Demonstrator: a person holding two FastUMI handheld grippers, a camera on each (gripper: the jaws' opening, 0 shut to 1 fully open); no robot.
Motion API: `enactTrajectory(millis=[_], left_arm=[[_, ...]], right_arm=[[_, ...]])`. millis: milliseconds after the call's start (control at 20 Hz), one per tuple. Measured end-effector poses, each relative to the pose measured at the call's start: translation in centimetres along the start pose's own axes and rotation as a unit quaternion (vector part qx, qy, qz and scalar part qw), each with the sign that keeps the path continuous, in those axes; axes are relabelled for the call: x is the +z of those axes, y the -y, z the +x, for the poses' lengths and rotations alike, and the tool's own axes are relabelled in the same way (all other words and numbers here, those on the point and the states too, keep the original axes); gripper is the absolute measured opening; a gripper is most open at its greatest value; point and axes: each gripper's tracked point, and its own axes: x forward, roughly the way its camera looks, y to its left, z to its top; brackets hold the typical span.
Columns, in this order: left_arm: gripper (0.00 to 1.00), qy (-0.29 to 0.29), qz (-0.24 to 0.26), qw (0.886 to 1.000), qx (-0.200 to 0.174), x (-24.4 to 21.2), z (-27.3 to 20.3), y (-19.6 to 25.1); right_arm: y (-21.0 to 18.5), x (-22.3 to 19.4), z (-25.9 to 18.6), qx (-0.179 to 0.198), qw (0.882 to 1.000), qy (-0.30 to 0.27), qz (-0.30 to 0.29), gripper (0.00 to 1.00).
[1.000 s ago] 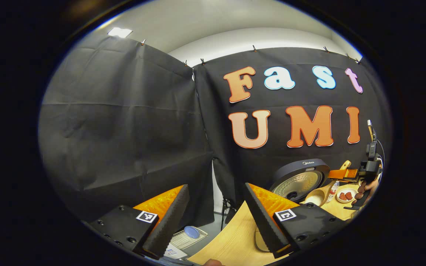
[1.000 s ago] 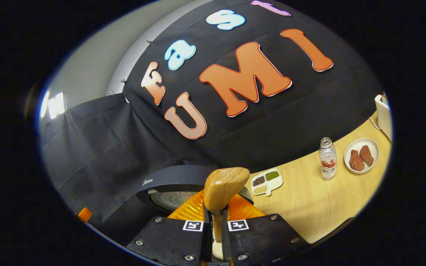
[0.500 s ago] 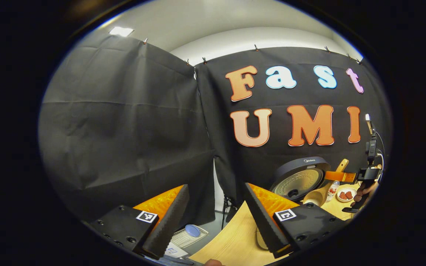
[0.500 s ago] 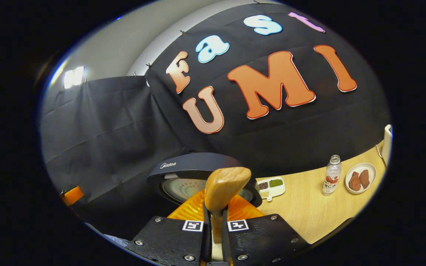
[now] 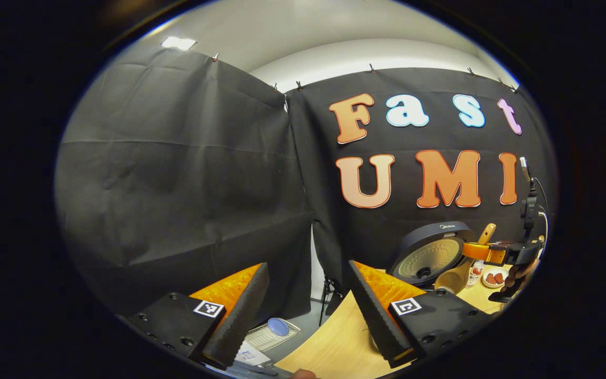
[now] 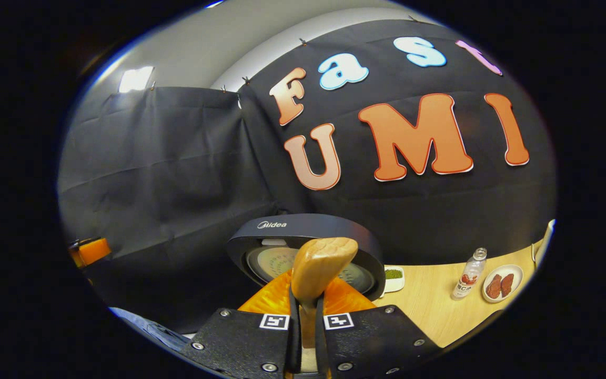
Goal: Close the left gripper, press the button to open the rice cooker; take a wooden spoon from the chopstick holder with the right hand, scoop a spoonful of rice and pour it into the rice cooker, then put the wooden spoon back into the chopstick holder.
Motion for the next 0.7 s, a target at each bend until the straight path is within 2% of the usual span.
enactTrajectory(millis=[250,300,500,700], left_arm=[[0.94,0.002,0.003,1.000,0.008,0.0,-0.5,-1.0],[1.00,0.002,0.003,1.000,0.010,0.0,-0.6,-1.2],[0.94,0.001,0.005,1.000,0.019,-0.1,-1.2,-2.1],[0.94,0.004,0.009,1.000,0.025,0.1,-1.6,-2.8]], right_arm=[[-0.2,0.8,0.0,0.011,0.998,0.012,-0.065,0.10],[-0.2,0.7,0.0,0.016,0.997,0.014,-0.080,0.10],[-0.4,0.9,0.1,0.036,0.991,0.025,-0.130,0.10],[-1.4,1.7,-0.2,0.058,0.982,0.039,-0.178,0.10]])
